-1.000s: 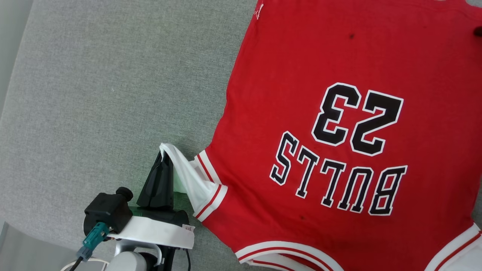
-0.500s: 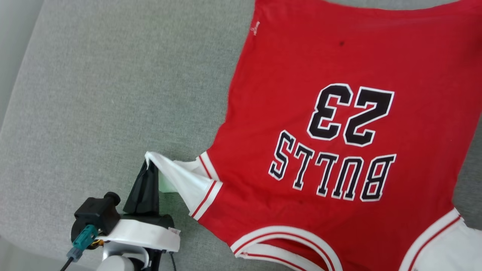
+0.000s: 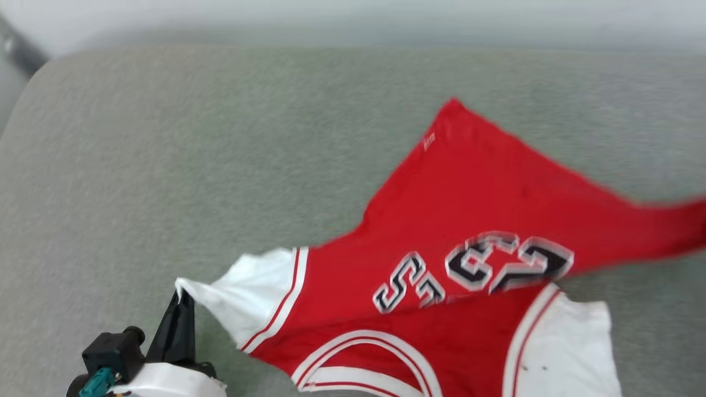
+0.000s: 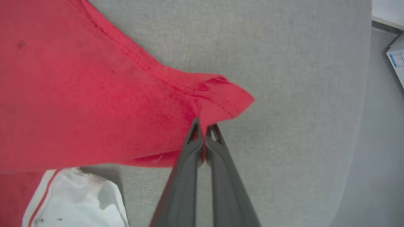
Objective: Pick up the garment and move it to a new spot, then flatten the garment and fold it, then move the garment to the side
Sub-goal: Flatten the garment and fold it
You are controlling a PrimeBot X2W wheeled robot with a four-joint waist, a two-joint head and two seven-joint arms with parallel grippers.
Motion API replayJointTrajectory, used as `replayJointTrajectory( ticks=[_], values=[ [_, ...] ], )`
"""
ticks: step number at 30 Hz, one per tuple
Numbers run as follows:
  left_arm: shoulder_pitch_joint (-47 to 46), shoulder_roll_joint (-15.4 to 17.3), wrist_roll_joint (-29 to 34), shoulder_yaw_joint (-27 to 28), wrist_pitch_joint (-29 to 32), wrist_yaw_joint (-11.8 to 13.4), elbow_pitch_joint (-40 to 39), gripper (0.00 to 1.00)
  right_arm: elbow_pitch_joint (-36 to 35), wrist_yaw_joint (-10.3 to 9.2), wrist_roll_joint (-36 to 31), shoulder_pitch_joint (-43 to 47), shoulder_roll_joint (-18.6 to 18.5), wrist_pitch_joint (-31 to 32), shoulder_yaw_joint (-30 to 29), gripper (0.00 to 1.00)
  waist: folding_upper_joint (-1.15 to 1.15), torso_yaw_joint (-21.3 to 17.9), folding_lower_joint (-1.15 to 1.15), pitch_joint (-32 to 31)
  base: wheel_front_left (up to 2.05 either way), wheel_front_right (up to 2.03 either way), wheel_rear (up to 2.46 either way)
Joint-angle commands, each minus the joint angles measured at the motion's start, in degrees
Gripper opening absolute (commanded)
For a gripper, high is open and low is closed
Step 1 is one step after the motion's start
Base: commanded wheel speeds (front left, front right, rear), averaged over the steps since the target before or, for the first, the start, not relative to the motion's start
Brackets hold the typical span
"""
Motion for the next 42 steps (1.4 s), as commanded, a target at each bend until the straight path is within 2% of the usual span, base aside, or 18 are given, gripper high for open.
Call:
replayJointTrajectory(
  ticks=[1,6,10,11,12,13,17,24,25,28,31,33,34,36,37,42],
  values=[
    [0.98,0.43,-0.39,0.35,0.52,0.5,-0.08,0.0,-1.14,-0.04,0.91,4.54,0.17,0.05,-1.04,0.0,0.0,-5.28,0.01,-4.58,0.0,0.0,0.0],
    [3.56,2.03,-1.23,1.32,2.65,0.9,0.03,0.0,-4.28,-0.04,2.62,21.2,3.84,-0.97,-5.41,0.0,0.0,-9.54,0.01,-7.05,0.0,0.0,0.0],
    [5.1,2.97,-1.92,1.74,3.94,1.36,-0.03,0.0,-5.58,-0.04,3.72,30.79,7.96,-1.55,-7.17,0.0,0.0,-12.15,0.01,-8.13,0.0,0.0,0.0],
    [5.39,3.13,-1.98,1.83,4.31,1.47,-0.07,0.0,-5.9,-0.04,4.19,32.44,9.01,-1.7,-7.4,0.15,0.0,-12.74,0.01,-8.23,0.0,0.0,0.0],
    [5.65,3.34,-2.1,1.94,4.51,1.48,-0.2,0.0,-6.29,-0.04,4.24,33.8,9.74,-2.01,-7.31,0.49,0.0,-13.29,0.01,-8.25,0.0,0.0,0.0],
    [5.83,3.48,-2.19,2.0,4.77,1.65,-0.41,0.0,-6.53,-0.04,4.57,35.01,10.4,-2.14,-7.14,1.0,0.0,-13.75,0.01,-8.12,0.0,0.0,0.0],
    [5.73,4.03,-2.16,1.98,5.56,1.94,-1.34,0.0,-8.46,-0.03,6.55,34.93,12.32,-6.87,-7.27,1.0,0.0,-14.88,0.01,-7.17,0.0,0.0,0.0],
    [3.8,4.48,-1.38,1.6,6.35,2.53,-4.78,0.0,-9.15,-0.03,8.84,26.54,11.46,-26.29,-7.25,1.0,0.0,-14.13,0.01,-4.34,0.0,0.0,0.0],
    [3.8,4.48,-1.38,1.6,6.35,2.53,-4.78,0.0,-9.15,-0.03,8.84,26.54,11.46,-26.29,-7.25,1.0,0.0,-14.13,0.01,-4.34,0.0,0.0,0.0],
    [2.66,4.79,-0.75,1.24,6.81,2.87,-6.99,0.0,-7.76,-0.03,9.79,20.86,11.51,-32.87,-6.21,1.0,0.0,-13.19,0.01,-2.16,0.0,0.0,0.0],
    [1.72,4.81,-0.11,0.48,7.27,3.02,-8.93,0.0,-5.42,-0.03,9.66,15.14,11.26,-35.71,-4.01,1.0,0.0,-11.96,0.01,-0.17,0.0,0.0,0.0],
    [0.57,4.69,0.36,0.0,7.37,3.17,-10.48,0.0,-3.92,-0.03,9.68,11.18,11.02,-34.11,-1.95,1.0,0.0,-10.92,0.01,1.66,0.0,0.0,0.0],
    [-0.99,4.35,1.13,-0.84,7.42,3.1,-12.22,0.0,-1.81,-0.03,9.55,5.5,11.17,-27.67,1.02,1.0,0.0,-9.3,0.01,4.17,0.0,0.0,0.0],
    [-2.3,4.01,1.62,-1.62,7.34,2.93,-12.88,0.0,-0.27,-0.03,8.71,1.9,11.86,-22.11,2.24,1.0,0.0,-8.26,0.01,5.64,0.0,0.0,0.0],
    [-4.41,3.24,2.17,-2.63,6.88,2.45,-13.56,0.0,1.59,-0.03,7.03,-3.05,13.01,-13.85,3.52,1.0,0.0,-6.58,0.01,7.65,0.0,0.0,0.0],
    [-7.24,2.24,2.73,-4.3,6.16,1.65,-13.41,0.0,4.97,-0.03,3.03,-7.86,14.52,-5.3,4.95,1.0,0.0,-4.15,0.01,10.23,0.0,0.0,0.0]
  ],
)
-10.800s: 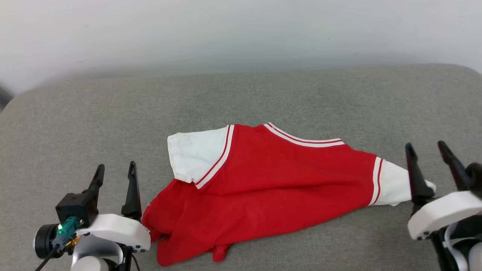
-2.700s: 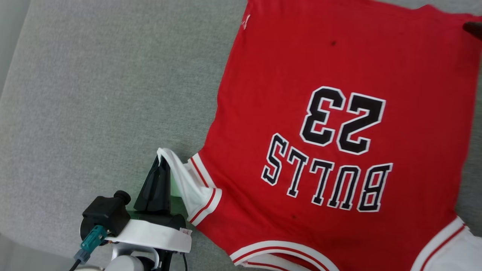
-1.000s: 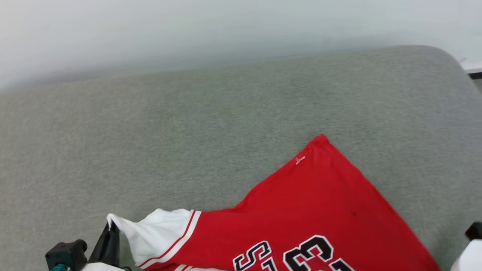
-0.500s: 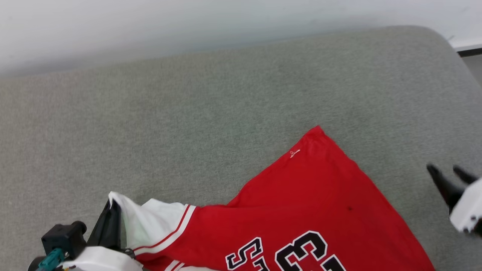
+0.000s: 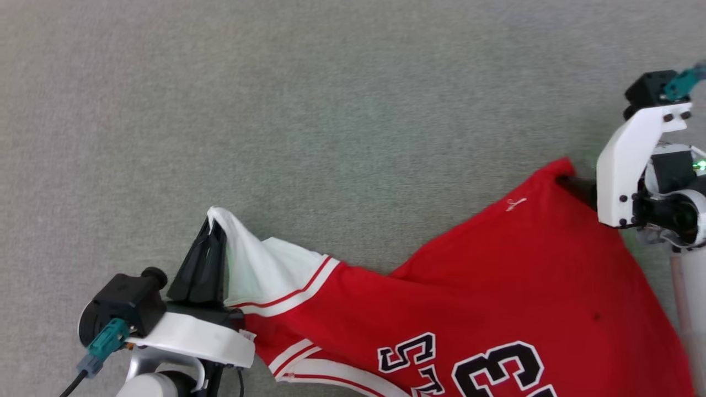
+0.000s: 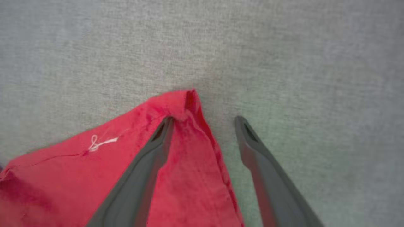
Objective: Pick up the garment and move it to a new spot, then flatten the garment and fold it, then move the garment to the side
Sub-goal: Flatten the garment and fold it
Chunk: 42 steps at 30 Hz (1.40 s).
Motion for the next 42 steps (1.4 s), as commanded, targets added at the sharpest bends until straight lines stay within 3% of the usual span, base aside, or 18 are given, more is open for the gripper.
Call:
replayJointTrajectory(
  ticks=[1,7,8,9,10,11,20,27,34,42],
  values=[
    [-1.02,-0.16,0.2,-0.03,-0.41,-0.34,0.05,0.0,0.67,-0.03,-0.48,-0.66,0.12,0.7,0.16,1.0,0.0,1.65,-0.01,1.6,0.0,0.0,0.0],
    [-2.37,-1.18,0.0,-1.06,-1.51,-0.78,1.36,0.0,5.06,-0.01,-2.04,0.66,1.62,4.97,2.3,1.0,0.0,2.99,-0.01,2.25,0.0,0.0,0.0],
    [-2.5,-1.17,-0.09,-1.0,-1.7,-0.83,1.58,0.0,5.54,-0.01,-2.06,1.17,1.81,5.66,2.62,0.84,0.0,3.06,-0.01,2.23,0.0,0.0,0.0],
    [-2.63,-1.19,-0.18,-1.01,-1.79,-0.83,1.81,0.0,5.97,-0.01,-2.06,1.67,1.93,6.61,2.92,0.37,0.0,3.12,-0.01,2.18,0.0,0.0,0.0],
    [-2.72,-1.24,-0.21,-1.04,-1.93,-0.87,1.98,0.0,6.18,-0.01,-1.88,2.1,2.02,7.35,3.07,0.05,0.0,3.16,-0.01,2.09,0.0,0.0,0.0],
    [-2.76,-1.26,-0.25,-1.09,-2.02,-0.92,2.17,0.0,6.2,-0.01,-1.9,2.32,1.92,7.63,3.21,0.0,0.0,3.21,-0.01,1.95,0.0,0.0,0.0],
    [-2.99,0.43,-0.1,-0.11,-1.98,-1.13,3.22,0.0,1.95,-0.02,-1.67,-1.09,-0.95,2.38,3.99,0.0,0.0,2.61,-0.01,-3.12,0.0,0.0,0.0],
    [-8.91,6.09,1.45,2.38,1.45,-2.29,1.02,0.0,-2.93,-0.02,-0.51,-3.9,-4.86,-3.11,3.85,0.0,0.0,1.89,-0.01,-10.15,0.0,0.0,0.0],
    [-23.97,9.46,0.53,4.54,6.08,-4.79,3.65,0.0,-6.9,-0.02,0.47,-9.28,-7.71,-5.82,1.68,0.0,0.0,0.8,-0.01,-14.66,0.0,0.0,0.0],
    [-45.77,10.34,-0.87,5.33,8.55,-8.83,17.1,0.0,-5.32,-0.03,-0.78,-19.27,-8.07,-9.64,1.59,0.0,0.0,-1.82,-0.01,-13.29,0.0,0.0,0.0]
  ],
)
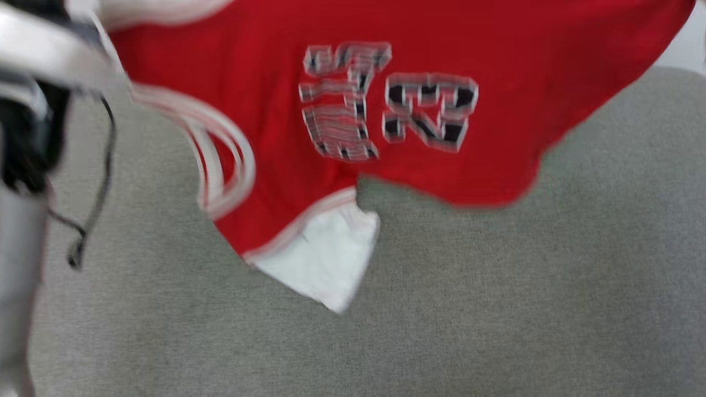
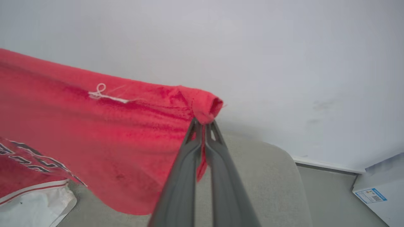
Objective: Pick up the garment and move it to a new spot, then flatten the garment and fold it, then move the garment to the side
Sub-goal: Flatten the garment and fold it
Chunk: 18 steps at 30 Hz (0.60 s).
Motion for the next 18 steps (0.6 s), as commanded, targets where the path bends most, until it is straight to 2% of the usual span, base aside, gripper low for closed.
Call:
replayJointTrajectory(
  ticks=[1,8,18],
  values=[
    [-3.49,0.45,0.53,-0.04,0.01,-0.49,2.19,0.0,0.73,-0.04,-0.54,-2.26,-0.27,-1.09,0.0,0.0,-0.01,-0.86,0.0,1.79,0.0,0.0,0.0],
    [-22.98,0.8,4.18,-1.82,-0.98,-2.41,13.66,0.0,3.82,-0.05,-2.9,-12.84,0.76,-7.45,-0.73,0.0,-0.01,-2.6,0.0,10.41,0.0,0.0,0.0],
    [-44.21,3.15,8.32,-2.16,-2.88,-2.88,22.02,0.0,9.24,-0.07,-5.38,-28.89,2.16,-22.08,0.31,0.0,-0.01,-5.97,0.0,24.68,0.0,0.0,0.0]
  ],
)
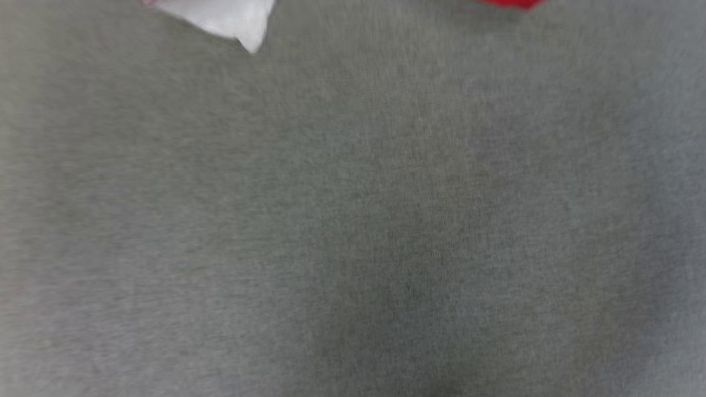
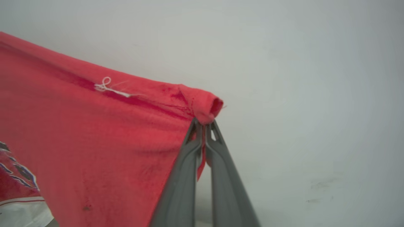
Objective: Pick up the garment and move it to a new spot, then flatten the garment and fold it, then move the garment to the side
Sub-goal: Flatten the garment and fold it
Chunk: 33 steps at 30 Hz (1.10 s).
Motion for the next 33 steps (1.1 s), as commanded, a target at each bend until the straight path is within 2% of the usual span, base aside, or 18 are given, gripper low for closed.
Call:
replayJointTrajectory(
  ticks=[1,2,3,8,20,27,33],
  values=[
    [-2.31,0.66,0.59,0.08,-0.23,0.32,0.6,0.0,1.49,-0.1,-0.15,-2.45,-0.29,-1.88,0.01,0.0,0.0,-2.07,-0.01,5.93,0.0,0.0,0.0],
    [-3.45,0.87,0.85,-0.04,-0.14,0.44,0.85,0.0,2.57,-0.1,-0.15,-3.77,-0.41,-3.1,0.32,0.0,0.0,-2.16,-0.01,6.97,0.0,0.0,0.0],
    [-6.05,1.07,1.42,-0.23,-0.24,0.77,1.16,0.0,5.68,-0.1,0.01,-7.79,-0.78,-7.29,1.39,0.0,0.0,-2.26,-0.01,9.78,0.0,0.0,0.0],
    [-7.59,0.26,1.72,-0.48,-0.38,2.0,0.9,0.0,11.08,-0.1,1.24,-13.18,-0.72,-13.09,4.03,0.0,0.0,-1.98,-0.01,13.48,0.0,0.0,0.0],
    [-1.53,-1.76,0.21,-0.49,0.3,5.3,-2.79,0.0,21.1,-0.08,7.94,-17.08,-0.14,-18.96,14.31,0.0,0.0,-0.71,-0.01,17.55,0.0,0.0,0.0],
    [5.85,-1.97,-4.65,1.51,-0.94,3.6,-3.26,0.0,25.04,-0.08,12.99,-13.54,-2.21,-21.05,21.05,0.0,0.0,1.28,-0.01,15.57,0.0,0.0,0.0],
    [18.74,-3.13,-9.54,3.37,-4.22,2.22,-2.85,0.0,24.63,-0.08,17.56,-2.83,-4.72,-23.82,25.58,0.0,0.0,2.77,-0.01,7.85,0.0,0.0,0.0]
  ],
)
